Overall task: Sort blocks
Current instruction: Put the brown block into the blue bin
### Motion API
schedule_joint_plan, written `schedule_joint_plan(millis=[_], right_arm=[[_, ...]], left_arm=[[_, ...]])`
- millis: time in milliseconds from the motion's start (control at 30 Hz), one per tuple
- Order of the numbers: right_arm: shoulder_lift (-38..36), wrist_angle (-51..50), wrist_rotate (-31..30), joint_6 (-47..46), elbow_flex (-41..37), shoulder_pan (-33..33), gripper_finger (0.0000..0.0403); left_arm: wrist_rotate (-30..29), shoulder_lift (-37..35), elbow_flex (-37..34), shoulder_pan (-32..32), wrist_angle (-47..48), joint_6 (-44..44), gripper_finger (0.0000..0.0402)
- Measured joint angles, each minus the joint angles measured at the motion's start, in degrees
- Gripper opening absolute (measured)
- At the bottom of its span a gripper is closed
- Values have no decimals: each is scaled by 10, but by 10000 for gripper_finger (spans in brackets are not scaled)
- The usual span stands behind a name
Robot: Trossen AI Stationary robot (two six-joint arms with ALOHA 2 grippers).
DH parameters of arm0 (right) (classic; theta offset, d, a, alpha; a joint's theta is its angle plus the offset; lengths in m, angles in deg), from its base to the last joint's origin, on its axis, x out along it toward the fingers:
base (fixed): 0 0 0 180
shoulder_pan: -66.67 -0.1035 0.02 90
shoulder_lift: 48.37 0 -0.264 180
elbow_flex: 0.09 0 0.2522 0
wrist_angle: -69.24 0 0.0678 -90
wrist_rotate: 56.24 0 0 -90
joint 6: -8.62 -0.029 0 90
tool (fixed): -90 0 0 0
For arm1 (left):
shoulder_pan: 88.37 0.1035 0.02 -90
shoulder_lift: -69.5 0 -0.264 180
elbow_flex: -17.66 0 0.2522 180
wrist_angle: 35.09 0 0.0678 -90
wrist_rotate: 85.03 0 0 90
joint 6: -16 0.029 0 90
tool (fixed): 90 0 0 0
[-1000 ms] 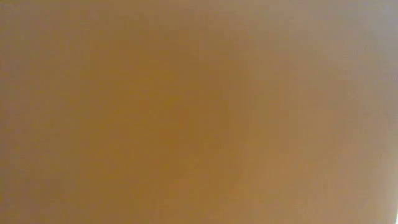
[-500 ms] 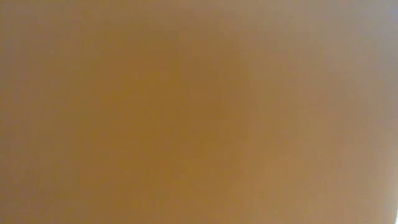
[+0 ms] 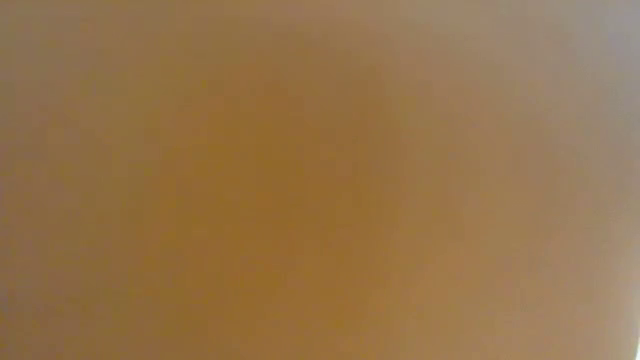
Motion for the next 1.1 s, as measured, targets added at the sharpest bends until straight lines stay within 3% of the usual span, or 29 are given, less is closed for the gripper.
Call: schedule_joint_plan(millis=[200,300,367,500,667,833,1100], right_arm=[[-9,-101,-19,-58,0,0,145],[0,-117,-17,-74,0,-1,144],[7,-119,-16,-75,-1,-1,144],[10,-119,-14,-60,-1,-1,144],[10,-123,-14,-50,-1,-1,144],[10,-158,-14,-50,-1,-1,144],[10,-181,-14,-50,-1,-1,144]], left_arm=[[-263,-45,36,90,176,19,39],[-318,-51,37,159,241,-3,39],[-314,-46,37,215,283,-39,39],[-253,-14,35,318,371,-134,39],[-239,33,35,395,462,-231,39],[-196,67,35,404,471,-253,77],[-192,89,35,398,470,-253,114]])
